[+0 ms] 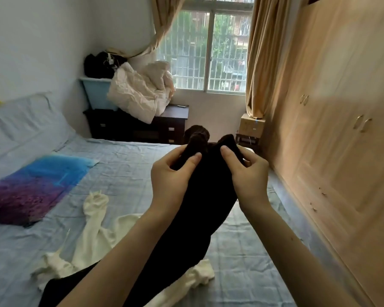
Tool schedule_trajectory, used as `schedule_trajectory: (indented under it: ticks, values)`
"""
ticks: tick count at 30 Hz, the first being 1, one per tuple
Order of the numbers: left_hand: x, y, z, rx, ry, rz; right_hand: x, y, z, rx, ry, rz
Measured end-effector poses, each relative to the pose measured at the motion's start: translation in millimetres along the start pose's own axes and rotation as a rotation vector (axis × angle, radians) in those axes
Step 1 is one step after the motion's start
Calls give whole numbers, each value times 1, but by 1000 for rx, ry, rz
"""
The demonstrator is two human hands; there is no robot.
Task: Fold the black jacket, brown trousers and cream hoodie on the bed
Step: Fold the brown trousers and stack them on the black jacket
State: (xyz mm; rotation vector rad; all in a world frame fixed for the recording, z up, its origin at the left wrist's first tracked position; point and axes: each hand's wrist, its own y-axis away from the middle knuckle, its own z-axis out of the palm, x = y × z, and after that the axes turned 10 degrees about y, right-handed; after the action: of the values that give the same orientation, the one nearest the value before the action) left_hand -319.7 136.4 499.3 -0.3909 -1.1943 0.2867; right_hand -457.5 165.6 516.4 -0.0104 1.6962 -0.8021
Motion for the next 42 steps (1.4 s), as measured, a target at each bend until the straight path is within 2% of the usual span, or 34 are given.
schedule_trajectory:
  ticks: [6, 12, 17, 21, 24, 27, 35, 39, 42]
  values:
    - [9, 8, 121, -117, 97, 4, -25, -34, -117, 91, 54, -75]
    - [18, 25, 230, -249, 280, -38, -54, -60, -223, 236, 225, -145]
    - [19, 37, 284, -193, 470, -106, -77, -77, -265, 273, 328, -200]
    - [3, 38, 279, -95, 564, -216, -73, -85, -254, 196, 383, -192]
    - [-31, 49, 241, -20, 530, -265, -37, -77, -224, 71, 379, -139]
    - [-79, 70, 182, 143, 427, -305, 26, -53, -175, -91, 380, -27]
    - [-214, 150, -54, 592, 113, -464, 216, 94, 22, -496, 175, 355]
    - [-258, 207, -179, 766, 82, -525, 286, 178, 130, -726, 231, 364]
    - [-295, 246, -264, 820, 95, -617, 332, 222, 200, -960, 366, 241]
